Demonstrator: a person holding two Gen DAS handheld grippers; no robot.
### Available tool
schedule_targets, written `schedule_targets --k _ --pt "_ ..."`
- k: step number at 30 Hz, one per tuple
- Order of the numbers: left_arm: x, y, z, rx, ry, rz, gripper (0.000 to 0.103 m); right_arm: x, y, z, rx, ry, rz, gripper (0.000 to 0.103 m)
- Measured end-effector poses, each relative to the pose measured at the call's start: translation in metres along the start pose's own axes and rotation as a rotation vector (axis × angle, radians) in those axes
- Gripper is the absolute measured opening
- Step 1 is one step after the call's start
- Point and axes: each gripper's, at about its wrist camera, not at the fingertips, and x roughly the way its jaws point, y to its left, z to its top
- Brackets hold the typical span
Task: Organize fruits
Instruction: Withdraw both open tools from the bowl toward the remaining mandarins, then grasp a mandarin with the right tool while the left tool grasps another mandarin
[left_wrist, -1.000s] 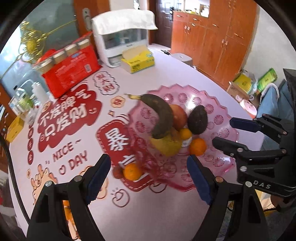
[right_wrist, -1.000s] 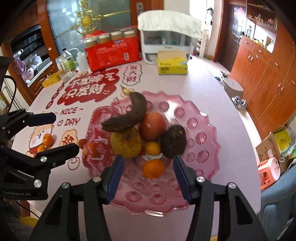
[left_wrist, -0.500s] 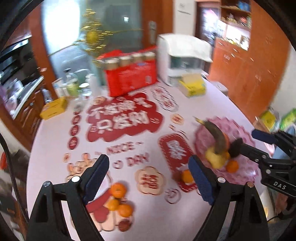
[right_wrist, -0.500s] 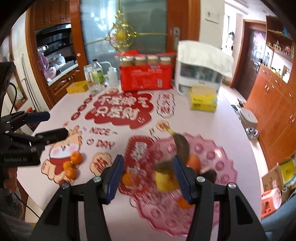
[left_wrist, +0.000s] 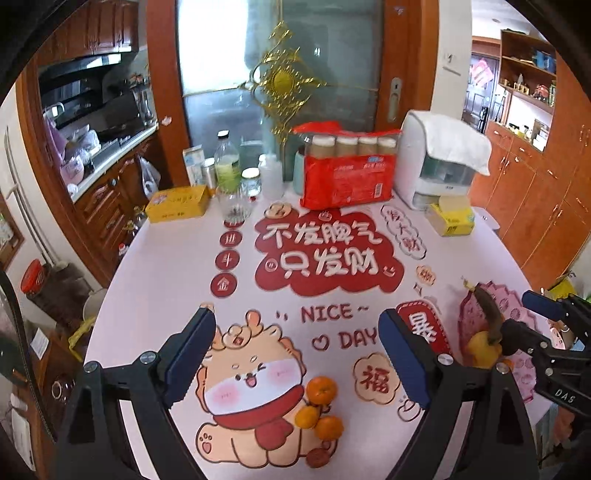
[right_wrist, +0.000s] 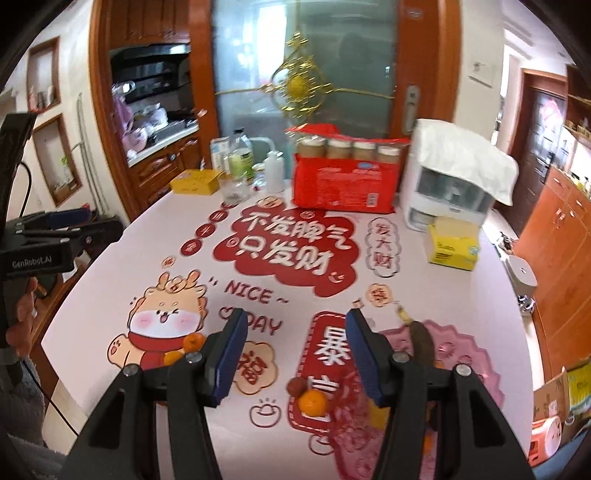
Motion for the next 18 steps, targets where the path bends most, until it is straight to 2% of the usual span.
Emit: schedule_targets --k 8,11,18 --pt "0.039 0.022 -0.037 0.010 0.112 0.009 0.089 0.050 0.042 -0.007 -0.022 0.101 0.071 0.056" --pt "0.057 0.030 -0.048 0.020 0.155 -0.002 0.089 0.077 0.061 -0.018 -0.040 0.171 0.116 0.056" --pt "0.088 0.036 -0.074 0.165 0.239 -0.016 0.089 0.125 0.108 -0.058 -0.108 0.340 0.201 0.055"
